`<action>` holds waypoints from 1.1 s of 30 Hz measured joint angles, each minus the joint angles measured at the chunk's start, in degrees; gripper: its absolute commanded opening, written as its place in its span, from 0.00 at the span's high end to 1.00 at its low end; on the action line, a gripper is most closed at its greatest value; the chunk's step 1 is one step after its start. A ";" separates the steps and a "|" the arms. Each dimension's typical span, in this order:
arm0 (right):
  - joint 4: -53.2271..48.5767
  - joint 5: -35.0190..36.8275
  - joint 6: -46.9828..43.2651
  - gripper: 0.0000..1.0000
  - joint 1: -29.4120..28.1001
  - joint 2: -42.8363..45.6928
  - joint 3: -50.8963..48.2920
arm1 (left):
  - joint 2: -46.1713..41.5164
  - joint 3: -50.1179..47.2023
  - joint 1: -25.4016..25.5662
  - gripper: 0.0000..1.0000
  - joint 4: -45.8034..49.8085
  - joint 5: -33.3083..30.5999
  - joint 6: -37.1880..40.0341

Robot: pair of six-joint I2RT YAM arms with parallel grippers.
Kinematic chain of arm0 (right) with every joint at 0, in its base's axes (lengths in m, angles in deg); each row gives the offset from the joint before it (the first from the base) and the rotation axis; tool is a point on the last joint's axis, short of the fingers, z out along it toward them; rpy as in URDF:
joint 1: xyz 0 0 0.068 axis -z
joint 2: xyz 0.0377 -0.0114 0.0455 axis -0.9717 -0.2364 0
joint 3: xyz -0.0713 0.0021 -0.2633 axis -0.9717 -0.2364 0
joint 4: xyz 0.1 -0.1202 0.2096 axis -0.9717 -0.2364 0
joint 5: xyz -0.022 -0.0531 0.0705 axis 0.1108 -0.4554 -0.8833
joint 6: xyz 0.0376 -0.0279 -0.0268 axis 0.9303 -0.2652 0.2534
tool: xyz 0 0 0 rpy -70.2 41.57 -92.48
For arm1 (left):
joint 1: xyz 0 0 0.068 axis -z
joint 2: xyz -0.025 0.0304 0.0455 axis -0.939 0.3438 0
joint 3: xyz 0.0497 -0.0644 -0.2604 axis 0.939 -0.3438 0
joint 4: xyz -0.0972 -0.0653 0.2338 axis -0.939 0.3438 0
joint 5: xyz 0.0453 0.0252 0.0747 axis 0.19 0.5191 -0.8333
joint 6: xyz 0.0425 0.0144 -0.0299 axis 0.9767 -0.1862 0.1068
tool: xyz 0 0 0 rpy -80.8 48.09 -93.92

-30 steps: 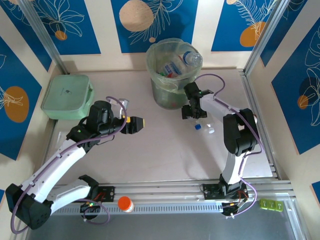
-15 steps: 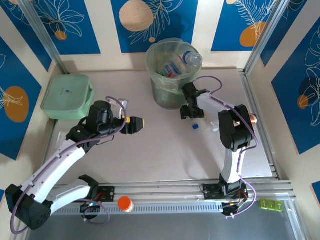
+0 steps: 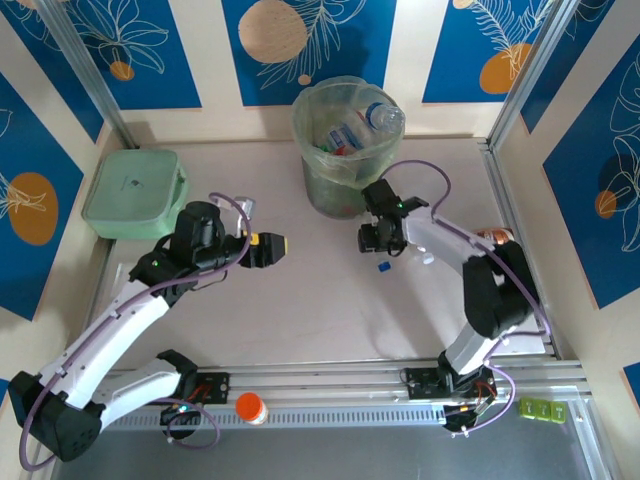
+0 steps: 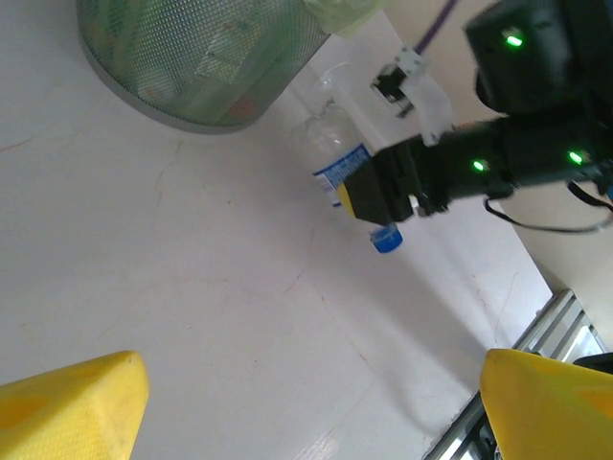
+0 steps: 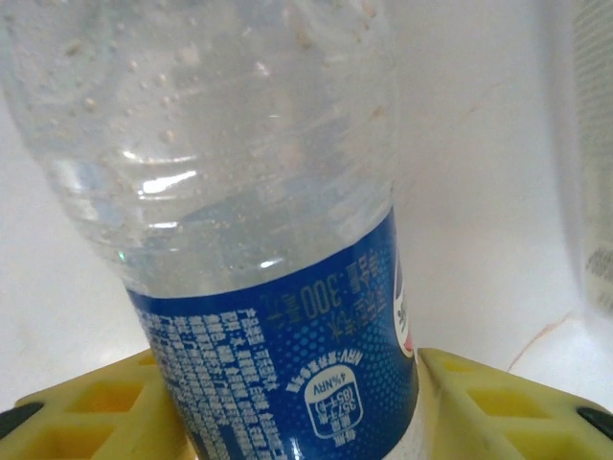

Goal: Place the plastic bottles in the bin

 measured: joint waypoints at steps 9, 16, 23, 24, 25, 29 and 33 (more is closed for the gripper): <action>6.84 -11.37 4.57 0.49 -5.09 25.90 -11.08 | 7.65 0.26 0.59 0.01 -11.96 9.03 -7.21; 15.34 -26.49 8.44 0.49 -4.39 32.00 -12.02 | 12.92 0.42 2.27 0.00 -24.72 14.73 -11.52; 21.94 -37.90 12.66 0.49 -4.31 32.04 -12.07 | 17.53 0.48 3.93 0.10 -36.79 20.59 -16.41; 22.69 -38.88 13.07 0.49 -4.22 32.02 -12.09 | 17.66 0.48 4.24 0.13 -37.92 21.20 -16.94; 23.63 -40.06 13.66 0.49 -4.20 32.02 -12.09 | 17.70 0.50 4.46 0.17 -39.06 21.77 -17.31; 25.97 -42.40 15.30 0.49 -4.11 32.02 -12.33 | 17.68 0.63 4.68 0.32 -42.27 23.69 -17.97; 27.26 -43.58 16.11 0.50 -3.96 32.00 -12.72 | 17.68 0.72 4.83 0.41 -43.71 24.72 -18.67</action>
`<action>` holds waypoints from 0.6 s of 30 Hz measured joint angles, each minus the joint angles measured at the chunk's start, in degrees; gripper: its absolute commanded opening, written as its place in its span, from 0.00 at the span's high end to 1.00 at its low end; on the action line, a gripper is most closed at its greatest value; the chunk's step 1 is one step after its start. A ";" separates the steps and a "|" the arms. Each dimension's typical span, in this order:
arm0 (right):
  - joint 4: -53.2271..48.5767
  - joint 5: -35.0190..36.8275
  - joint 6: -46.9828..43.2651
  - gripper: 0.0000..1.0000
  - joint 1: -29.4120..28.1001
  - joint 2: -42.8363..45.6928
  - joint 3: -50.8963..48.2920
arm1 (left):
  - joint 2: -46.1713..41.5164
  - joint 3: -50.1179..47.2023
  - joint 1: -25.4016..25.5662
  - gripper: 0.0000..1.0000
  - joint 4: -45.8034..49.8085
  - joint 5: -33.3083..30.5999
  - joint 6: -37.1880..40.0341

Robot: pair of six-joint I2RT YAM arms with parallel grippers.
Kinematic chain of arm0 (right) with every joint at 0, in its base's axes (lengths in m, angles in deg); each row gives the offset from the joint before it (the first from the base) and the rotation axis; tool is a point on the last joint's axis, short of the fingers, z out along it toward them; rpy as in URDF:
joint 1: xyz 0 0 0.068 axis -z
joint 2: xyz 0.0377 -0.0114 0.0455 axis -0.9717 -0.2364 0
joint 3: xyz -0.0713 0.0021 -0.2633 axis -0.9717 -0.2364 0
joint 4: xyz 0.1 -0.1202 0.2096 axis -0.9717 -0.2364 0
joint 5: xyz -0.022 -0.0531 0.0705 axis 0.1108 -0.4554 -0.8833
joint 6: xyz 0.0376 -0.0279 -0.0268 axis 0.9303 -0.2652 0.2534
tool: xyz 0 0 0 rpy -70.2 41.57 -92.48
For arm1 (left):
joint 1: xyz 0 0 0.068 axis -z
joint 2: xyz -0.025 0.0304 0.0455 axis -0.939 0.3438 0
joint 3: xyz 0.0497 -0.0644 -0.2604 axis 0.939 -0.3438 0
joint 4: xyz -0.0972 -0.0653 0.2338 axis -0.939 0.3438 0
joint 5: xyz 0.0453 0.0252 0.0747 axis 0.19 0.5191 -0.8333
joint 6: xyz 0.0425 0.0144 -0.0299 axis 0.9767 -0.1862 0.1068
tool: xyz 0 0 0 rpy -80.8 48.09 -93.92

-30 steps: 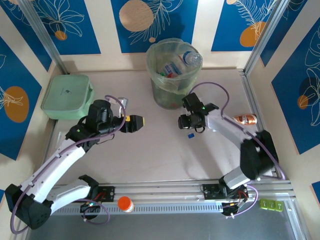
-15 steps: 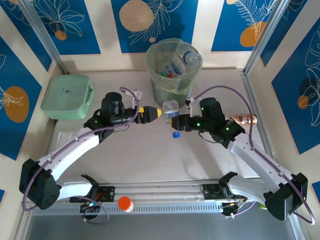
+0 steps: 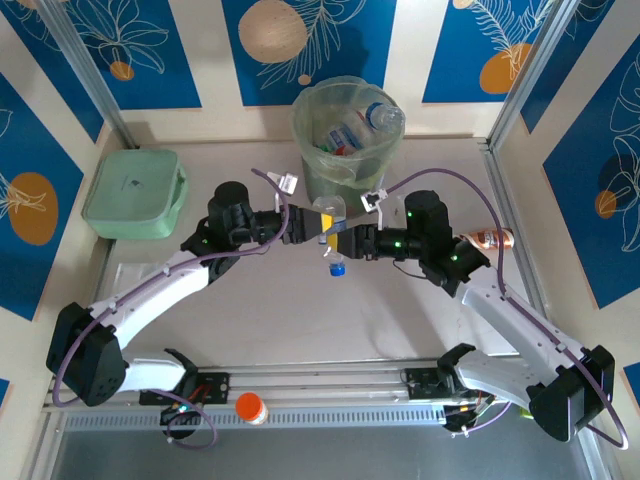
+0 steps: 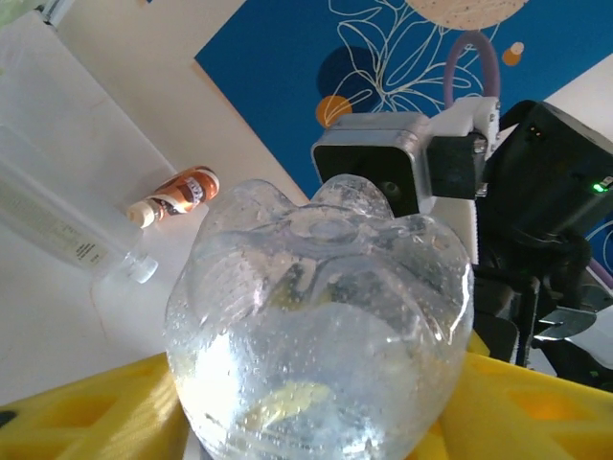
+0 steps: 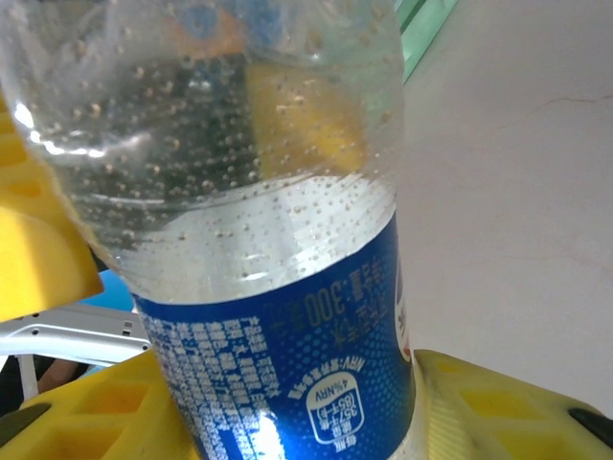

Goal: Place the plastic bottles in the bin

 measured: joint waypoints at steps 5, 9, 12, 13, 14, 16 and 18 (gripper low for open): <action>1.07 -0.66 0.92 0.49 0.35 -0.04 0.00 | 0.02 0.00 0.11 0.47 -1.81 0.13 -0.35; 1.73 -0.90 1.60 0.41 0.70 -0.04 0.00 | 0.02 0.00 0.15 0.49 -2.54 -0.17 -0.31; 1.88 -1.31 2.19 0.29 0.85 -0.04 0.02 | 0.02 0.15 0.20 0.50 -2.45 -0.35 -0.31; 1.90 -1.33 2.34 0.26 0.92 -0.04 0.04 | 0.04 0.50 0.22 0.50 -2.05 -0.33 -0.24; 1.86 -1.29 2.21 0.22 1.09 -0.04 0.13 | 0.09 1.11 0.26 0.50 -1.64 -0.28 -0.09; 1.16 -1.20 2.01 0.18 1.36 0.02 0.57 | 0.46 3.67 0.22 0.50 0.61 -0.39 0.24; -0.17 -0.72 1.36 0.18 2.01 0.72 1.75 | 1.64 7.85 -0.61 0.54 3.45 -0.85 1.05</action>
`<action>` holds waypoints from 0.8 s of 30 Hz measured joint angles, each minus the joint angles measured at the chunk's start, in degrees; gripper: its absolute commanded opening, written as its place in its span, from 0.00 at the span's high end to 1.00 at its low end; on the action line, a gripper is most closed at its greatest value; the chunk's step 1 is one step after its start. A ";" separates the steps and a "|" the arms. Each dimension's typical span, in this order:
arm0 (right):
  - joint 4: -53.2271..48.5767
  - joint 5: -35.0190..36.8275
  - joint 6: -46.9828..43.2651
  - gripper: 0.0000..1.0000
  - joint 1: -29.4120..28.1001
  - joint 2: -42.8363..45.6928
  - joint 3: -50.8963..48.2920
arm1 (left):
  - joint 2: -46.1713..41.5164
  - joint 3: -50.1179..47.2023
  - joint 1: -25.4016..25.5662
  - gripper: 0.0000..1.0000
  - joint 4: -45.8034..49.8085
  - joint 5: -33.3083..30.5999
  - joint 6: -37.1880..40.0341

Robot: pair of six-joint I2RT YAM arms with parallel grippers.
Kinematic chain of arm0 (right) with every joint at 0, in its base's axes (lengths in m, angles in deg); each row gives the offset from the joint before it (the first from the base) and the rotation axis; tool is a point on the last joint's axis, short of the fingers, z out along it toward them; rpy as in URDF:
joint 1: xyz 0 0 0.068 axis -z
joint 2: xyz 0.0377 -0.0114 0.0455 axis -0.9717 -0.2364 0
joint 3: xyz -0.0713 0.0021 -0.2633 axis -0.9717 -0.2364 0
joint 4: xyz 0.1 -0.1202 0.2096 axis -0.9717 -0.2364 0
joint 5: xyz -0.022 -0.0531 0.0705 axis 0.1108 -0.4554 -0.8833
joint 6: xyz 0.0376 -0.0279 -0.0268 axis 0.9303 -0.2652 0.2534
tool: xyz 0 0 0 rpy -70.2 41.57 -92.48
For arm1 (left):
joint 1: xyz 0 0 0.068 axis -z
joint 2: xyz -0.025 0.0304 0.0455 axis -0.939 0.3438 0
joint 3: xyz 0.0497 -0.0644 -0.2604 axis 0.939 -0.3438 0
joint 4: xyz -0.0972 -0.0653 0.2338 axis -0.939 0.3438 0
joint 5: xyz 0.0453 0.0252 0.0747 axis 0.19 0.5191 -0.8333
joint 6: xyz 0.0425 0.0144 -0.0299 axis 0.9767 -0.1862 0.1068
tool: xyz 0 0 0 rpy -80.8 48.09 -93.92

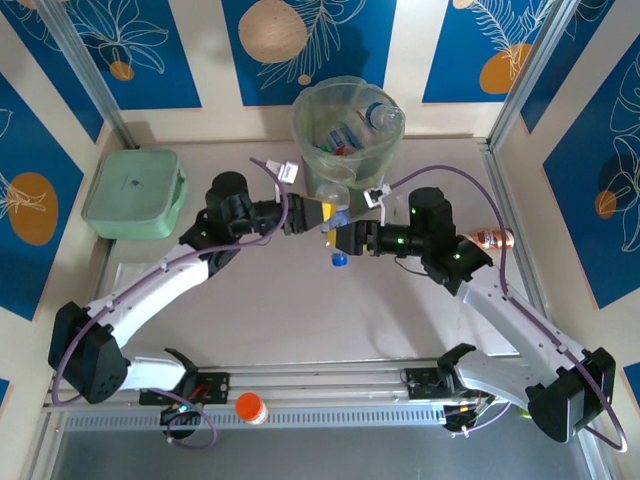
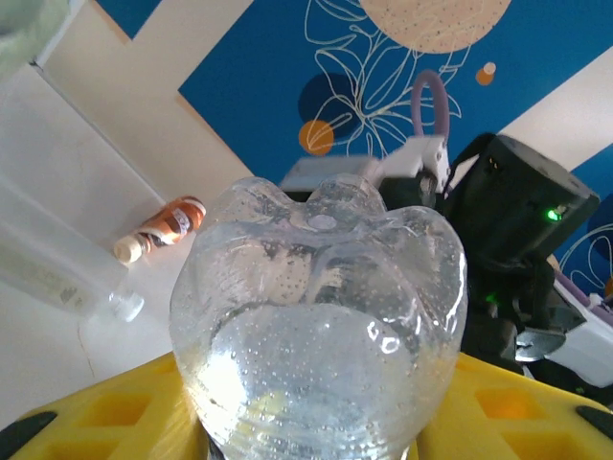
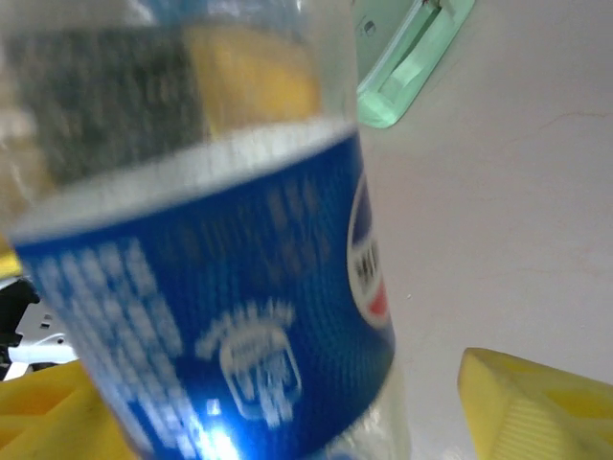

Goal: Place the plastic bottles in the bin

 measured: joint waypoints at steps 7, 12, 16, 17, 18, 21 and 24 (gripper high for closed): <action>-6.56 6.86 -1.60 0.19 5.40 8.15 4.02 | 9.62 22.75 -5.18 0.60 13.73 -7.85 1.90; -11.50 13.55 -3.52 0.22 9.20 13.09 6.19 | 22.82 45.51 -6.91 0.67 27.28 -18.71 3.50; -15.58 18.18 -4.79 0.22 11.04 13.66 7.34 | 37.24 69.90 -6.99 0.69 40.30 -28.26 5.51; -16.52 18.91 -5.09 0.22 11.32 13.66 7.32 | 40.79 75.73 -6.99 0.69 43.45 -30.45 6.32; -17.25 19.28 -5.33 0.22 11.47 13.53 7.32 | 43.89 80.50 -6.99 0.68 45.53 -32.50 7.13; -18.58 19.89 -5.79 0.22 11.56 13.05 7.17 | 48.72 85.35 -7.04 0.68 48.74 -37.68 9.90; -19.06 20.13 -6.27 0.22 11.56 13.05 6.45 | 51.58 85.72 -7.06 0.69 50.86 -41.05 11.89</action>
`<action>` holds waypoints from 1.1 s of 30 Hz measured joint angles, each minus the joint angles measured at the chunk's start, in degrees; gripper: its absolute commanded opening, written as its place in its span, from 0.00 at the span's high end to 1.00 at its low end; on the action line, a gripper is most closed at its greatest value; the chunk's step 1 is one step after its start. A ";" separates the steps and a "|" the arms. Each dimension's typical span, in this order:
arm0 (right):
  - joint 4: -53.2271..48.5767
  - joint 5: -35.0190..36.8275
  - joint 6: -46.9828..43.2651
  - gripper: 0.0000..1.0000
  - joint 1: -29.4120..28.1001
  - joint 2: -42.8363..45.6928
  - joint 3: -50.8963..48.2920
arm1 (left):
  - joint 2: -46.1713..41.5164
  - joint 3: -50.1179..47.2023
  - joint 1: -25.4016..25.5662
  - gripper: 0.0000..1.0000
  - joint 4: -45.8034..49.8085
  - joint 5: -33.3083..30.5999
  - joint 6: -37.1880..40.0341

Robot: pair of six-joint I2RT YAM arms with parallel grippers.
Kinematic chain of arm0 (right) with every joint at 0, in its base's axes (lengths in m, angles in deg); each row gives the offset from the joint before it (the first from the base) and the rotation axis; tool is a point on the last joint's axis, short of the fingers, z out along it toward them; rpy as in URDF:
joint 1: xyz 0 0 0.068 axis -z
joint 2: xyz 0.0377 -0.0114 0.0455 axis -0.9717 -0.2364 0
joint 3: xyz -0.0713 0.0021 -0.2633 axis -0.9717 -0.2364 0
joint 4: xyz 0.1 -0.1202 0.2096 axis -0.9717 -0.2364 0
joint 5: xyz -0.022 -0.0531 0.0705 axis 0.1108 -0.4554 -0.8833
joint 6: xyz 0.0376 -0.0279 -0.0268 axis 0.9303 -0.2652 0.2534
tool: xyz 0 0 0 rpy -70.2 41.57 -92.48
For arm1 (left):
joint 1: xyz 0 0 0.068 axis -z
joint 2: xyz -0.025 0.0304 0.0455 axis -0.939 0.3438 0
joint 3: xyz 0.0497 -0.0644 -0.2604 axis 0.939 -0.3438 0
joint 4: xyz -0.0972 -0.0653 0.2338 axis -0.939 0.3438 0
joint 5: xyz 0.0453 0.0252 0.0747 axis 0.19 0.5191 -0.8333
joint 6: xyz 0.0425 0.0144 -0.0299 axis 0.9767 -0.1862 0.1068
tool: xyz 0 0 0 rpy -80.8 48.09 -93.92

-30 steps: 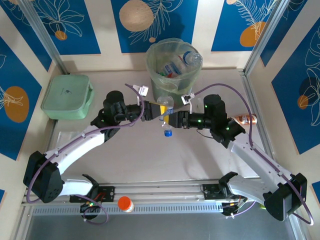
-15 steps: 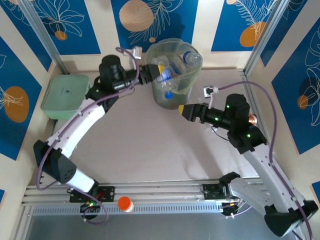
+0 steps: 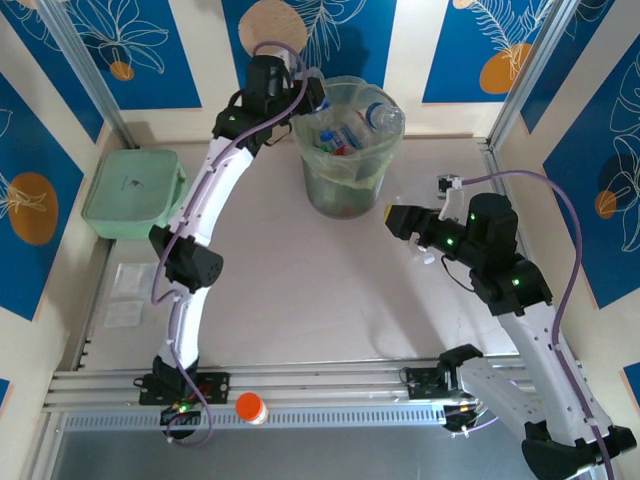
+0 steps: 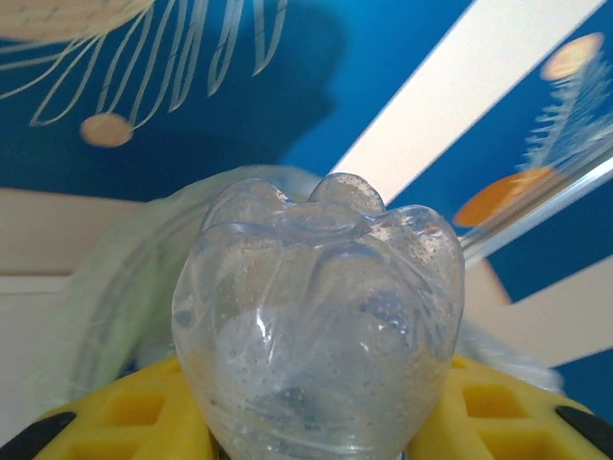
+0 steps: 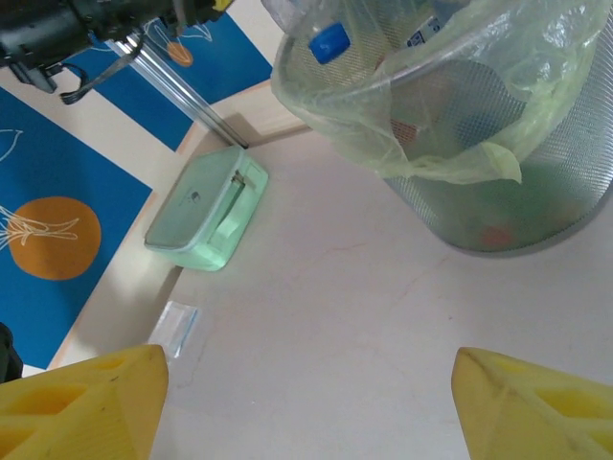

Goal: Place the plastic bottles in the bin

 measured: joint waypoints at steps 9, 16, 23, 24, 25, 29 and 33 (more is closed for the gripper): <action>-0.83 0.46 -1.51 0.22 0.48 0.00 -1.46 | 4.87 0.22 0.13 0.56 0.66 -1.95 1.36; -0.83 0.61 -1.68 0.22 0.63 -0.22 -1.84 | 5.09 0.94 0.46 0.29 0.39 -2.12 1.20; -1.75 0.92 -2.38 0.22 0.63 -1.64 0.22 | 4.98 0.98 0.35 0.26 0.28 -2.14 1.40; -1.97 1.05 -2.58 0.22 0.63 -2.01 0.92 | 4.90 0.98 0.28 0.26 0.35 -1.99 1.38; -2.16 1.09 -2.73 0.22 0.63 -2.34 1.53 | 4.83 0.98 0.24 0.26 0.50 -1.95 1.40; -3.02 1.88 -3.23 0.22 0.63 -3.85 4.70 | 3.65 0.98 0.07 0.25 1.55 -1.70 1.88; -4.15 2.84 -3.74 0.22 0.63 -6.45 8.90 | 0.24 0.90 0.02 0.28 3.30 -1.31 3.15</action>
